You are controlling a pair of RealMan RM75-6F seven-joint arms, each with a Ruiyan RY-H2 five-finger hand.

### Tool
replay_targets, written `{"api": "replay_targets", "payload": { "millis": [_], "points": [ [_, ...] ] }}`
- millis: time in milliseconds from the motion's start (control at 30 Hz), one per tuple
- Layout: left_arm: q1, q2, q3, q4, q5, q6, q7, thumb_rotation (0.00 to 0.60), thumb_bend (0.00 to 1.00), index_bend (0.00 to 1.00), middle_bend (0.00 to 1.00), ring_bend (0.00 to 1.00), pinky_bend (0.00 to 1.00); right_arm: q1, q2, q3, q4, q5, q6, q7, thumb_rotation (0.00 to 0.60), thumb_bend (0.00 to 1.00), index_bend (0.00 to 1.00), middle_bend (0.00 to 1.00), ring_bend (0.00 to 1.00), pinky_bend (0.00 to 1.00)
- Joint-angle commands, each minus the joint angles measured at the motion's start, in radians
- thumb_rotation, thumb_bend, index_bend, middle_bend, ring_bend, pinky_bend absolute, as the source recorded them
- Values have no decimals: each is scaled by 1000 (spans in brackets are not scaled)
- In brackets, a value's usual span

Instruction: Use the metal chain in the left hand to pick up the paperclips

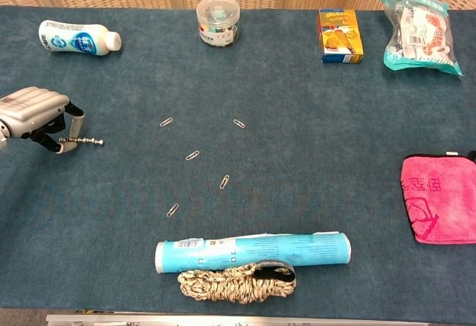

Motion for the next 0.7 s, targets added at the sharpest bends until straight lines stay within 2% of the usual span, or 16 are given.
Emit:
{"api": "replay_targets", "payload": {
  "millis": [33,700],
  "points": [
    [4,15,-1,-19,-4,9,14,600,312,584,1000,1000,1000,1,-2,0,1,-2,1,1,600,0,266,264,140,481],
    [-8,54,-17,-100,-4,35,79,600,312,582,1000,1000,1000,-8,10,2,-8,2,17,-5,600,0,266,264,140,481]
  ]
}}
